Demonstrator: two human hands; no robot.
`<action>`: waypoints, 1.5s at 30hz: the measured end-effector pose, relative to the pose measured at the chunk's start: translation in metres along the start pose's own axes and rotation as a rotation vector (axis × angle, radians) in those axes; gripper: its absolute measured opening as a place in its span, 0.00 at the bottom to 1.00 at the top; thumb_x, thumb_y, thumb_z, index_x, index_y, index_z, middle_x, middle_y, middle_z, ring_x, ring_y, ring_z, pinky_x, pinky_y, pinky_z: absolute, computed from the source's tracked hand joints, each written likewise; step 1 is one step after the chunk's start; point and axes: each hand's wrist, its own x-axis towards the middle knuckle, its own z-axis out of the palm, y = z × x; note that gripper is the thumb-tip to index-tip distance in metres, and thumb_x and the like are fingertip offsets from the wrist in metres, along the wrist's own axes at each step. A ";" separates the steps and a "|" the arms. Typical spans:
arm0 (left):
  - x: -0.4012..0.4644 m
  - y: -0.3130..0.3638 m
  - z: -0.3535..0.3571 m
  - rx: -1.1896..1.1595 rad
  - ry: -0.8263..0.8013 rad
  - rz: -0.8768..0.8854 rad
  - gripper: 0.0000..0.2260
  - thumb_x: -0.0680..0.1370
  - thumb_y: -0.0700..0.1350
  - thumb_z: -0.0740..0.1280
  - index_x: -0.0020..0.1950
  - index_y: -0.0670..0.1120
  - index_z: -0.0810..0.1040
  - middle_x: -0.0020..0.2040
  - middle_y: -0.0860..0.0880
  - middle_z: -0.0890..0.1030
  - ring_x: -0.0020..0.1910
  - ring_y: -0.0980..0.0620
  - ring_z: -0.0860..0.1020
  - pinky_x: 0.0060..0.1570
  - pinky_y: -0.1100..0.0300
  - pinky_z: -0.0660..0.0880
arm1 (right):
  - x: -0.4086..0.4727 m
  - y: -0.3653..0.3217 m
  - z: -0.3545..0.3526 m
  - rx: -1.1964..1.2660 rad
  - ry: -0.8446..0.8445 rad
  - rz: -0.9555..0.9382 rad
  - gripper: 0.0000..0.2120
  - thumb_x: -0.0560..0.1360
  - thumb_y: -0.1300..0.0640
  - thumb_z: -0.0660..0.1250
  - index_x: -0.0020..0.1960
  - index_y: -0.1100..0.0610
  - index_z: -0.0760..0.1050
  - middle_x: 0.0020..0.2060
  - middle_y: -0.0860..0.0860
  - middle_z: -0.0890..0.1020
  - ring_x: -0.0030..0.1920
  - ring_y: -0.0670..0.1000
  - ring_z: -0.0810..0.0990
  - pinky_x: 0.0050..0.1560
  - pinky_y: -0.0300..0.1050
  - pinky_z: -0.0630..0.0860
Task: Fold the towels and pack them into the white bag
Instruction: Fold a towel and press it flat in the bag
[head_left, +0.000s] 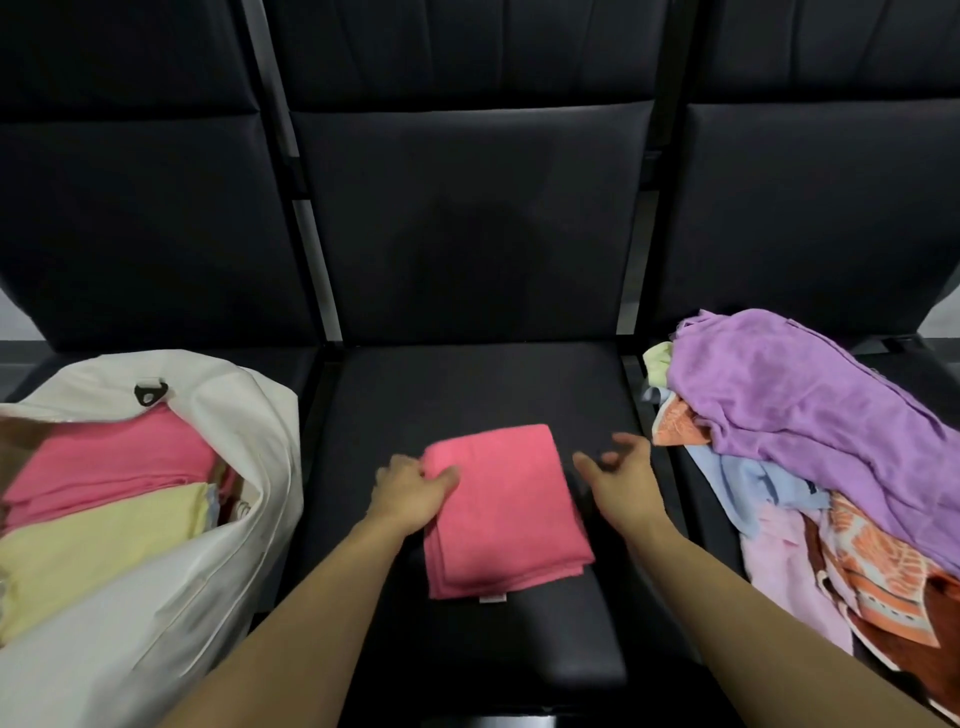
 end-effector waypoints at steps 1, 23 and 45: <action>0.003 -0.006 0.002 0.121 0.025 -0.032 0.32 0.75 0.63 0.71 0.69 0.41 0.72 0.68 0.40 0.71 0.68 0.39 0.72 0.69 0.47 0.70 | 0.003 0.007 -0.001 -0.056 0.010 0.053 0.27 0.75 0.56 0.75 0.68 0.60 0.66 0.53 0.54 0.78 0.53 0.54 0.79 0.50 0.41 0.69; -0.015 -0.001 0.006 -0.063 0.033 0.156 0.20 0.80 0.57 0.67 0.68 0.48 0.76 0.62 0.47 0.81 0.61 0.44 0.79 0.62 0.49 0.76 | -0.026 -0.010 0.044 -0.134 -0.223 -0.069 0.06 0.78 0.54 0.70 0.49 0.56 0.77 0.42 0.46 0.82 0.42 0.45 0.80 0.39 0.36 0.71; -0.082 -0.154 -0.318 -0.698 0.178 -0.262 0.16 0.79 0.47 0.72 0.59 0.36 0.76 0.39 0.36 0.84 0.32 0.41 0.82 0.29 0.54 0.80 | -0.182 -0.178 0.283 -0.029 -0.757 -0.394 0.13 0.83 0.59 0.62 0.65 0.51 0.78 0.59 0.45 0.79 0.54 0.49 0.81 0.52 0.33 0.77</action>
